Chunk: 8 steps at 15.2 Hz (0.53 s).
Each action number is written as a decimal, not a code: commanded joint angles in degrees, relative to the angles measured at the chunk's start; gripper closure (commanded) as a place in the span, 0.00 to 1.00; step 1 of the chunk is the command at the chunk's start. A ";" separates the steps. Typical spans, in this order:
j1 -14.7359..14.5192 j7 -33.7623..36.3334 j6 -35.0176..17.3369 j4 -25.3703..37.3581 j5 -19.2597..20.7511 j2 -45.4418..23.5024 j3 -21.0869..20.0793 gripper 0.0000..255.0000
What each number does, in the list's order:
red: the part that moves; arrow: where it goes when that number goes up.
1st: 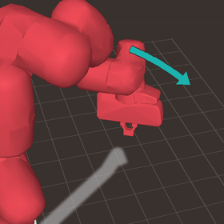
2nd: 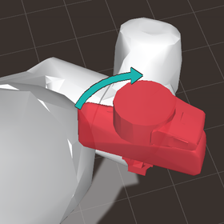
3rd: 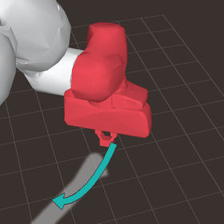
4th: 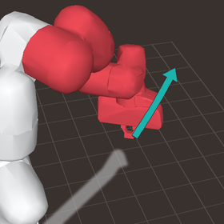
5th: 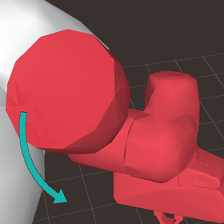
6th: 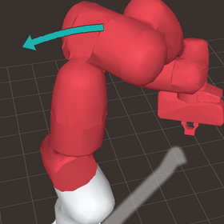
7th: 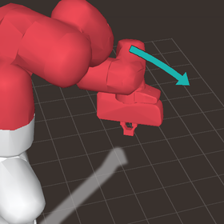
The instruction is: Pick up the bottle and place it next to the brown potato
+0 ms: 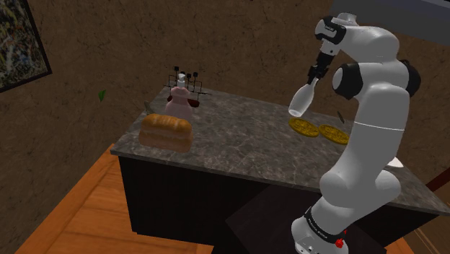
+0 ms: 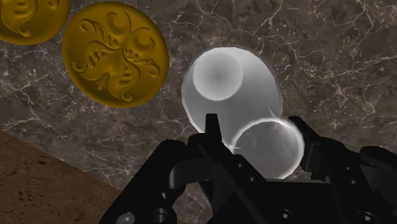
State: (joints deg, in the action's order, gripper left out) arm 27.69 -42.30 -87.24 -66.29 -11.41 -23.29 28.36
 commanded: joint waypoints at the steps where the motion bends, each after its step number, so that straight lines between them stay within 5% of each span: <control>1: 0.45 -1.97 -1.11 -3.67 0.91 2.65 0.80 1.00; 8: 4.04 -9.49 -3.44 -11.26 2.76 7.99 3.64 1.00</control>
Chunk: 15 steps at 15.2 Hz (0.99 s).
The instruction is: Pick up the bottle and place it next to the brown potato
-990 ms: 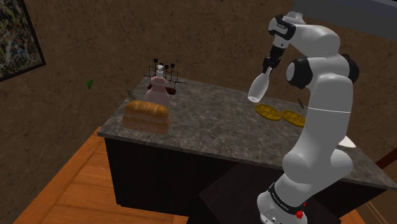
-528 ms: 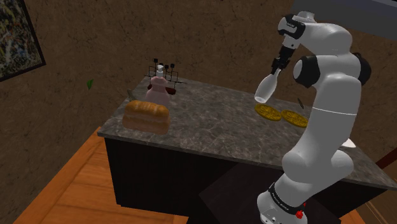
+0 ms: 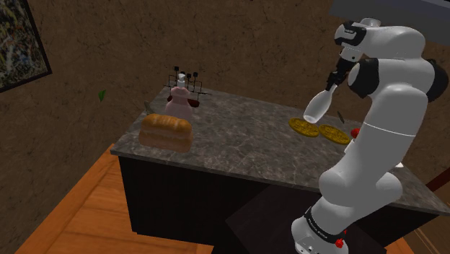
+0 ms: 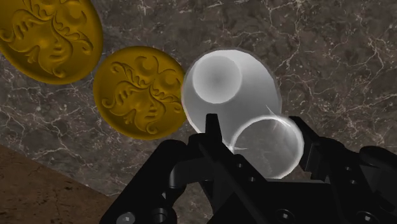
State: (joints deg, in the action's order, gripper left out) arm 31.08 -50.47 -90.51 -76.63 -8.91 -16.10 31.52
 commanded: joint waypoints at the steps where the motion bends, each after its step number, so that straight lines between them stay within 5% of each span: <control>1: 1.29 -2.46 -0.36 -1.59 0.40 1.28 0.90 1.00; 15: 13.37 -20.50 0.02 -1.84 -1.23 0.70 7.02 1.00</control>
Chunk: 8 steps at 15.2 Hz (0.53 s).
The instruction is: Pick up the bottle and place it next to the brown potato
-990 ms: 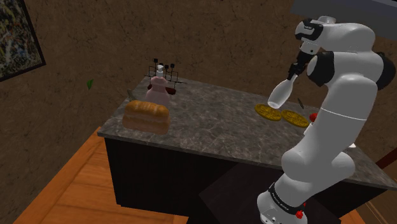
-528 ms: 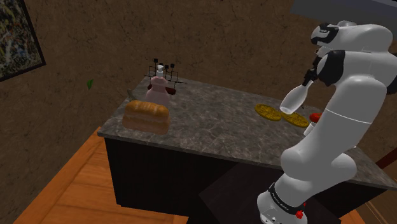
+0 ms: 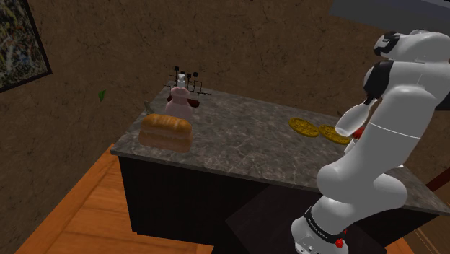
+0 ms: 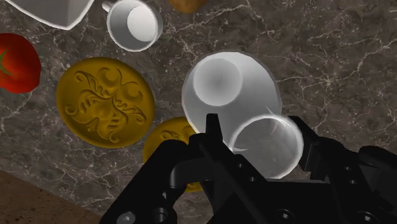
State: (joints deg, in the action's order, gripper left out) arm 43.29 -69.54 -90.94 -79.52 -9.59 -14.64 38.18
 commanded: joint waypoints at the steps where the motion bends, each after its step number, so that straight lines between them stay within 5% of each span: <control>1: 2.30 -2.84 0.70 1.69 -0.98 -1.34 0.75 1.00; 8: 11.96 -12.70 3.56 9.00 -5.23 -7.42 2.70 1.00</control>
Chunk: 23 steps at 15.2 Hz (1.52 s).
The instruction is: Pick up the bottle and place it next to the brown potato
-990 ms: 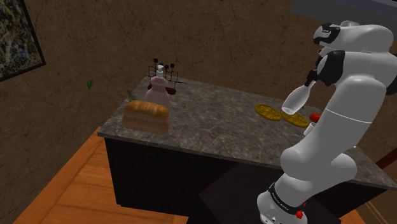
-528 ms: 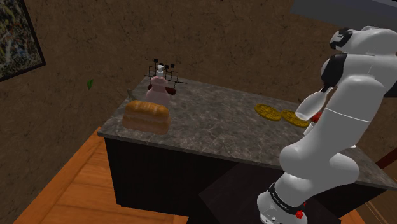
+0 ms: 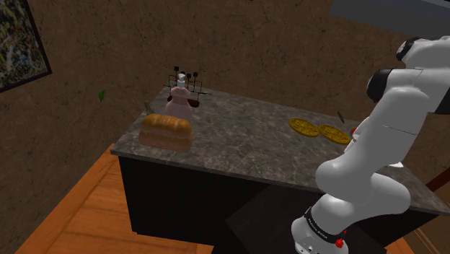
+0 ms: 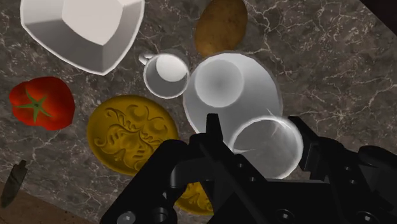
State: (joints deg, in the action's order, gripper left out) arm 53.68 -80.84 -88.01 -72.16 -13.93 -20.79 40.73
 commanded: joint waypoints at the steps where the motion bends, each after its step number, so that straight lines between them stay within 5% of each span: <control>1: 3.24 -2.75 1.22 3.17 -1.65 -2.44 0.26 1.00; 7: 15.28 -9.90 6.51 16.33 -7.06 -11.31 -0.12 1.00; 11: 27.25 -12.24 13.61 33.95 -11.92 -20.96 -2.45 1.00; 16: 21.77 -13.78 6.04 20.83 -9.70 -16.56 -0.83 1.00; 23: 17.94 -14.74 -1.30 10.32 -8.44 -14.06 -0.04 1.00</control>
State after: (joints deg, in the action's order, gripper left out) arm 71.73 -95.46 -88.60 -61.20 -22.34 -34.79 40.69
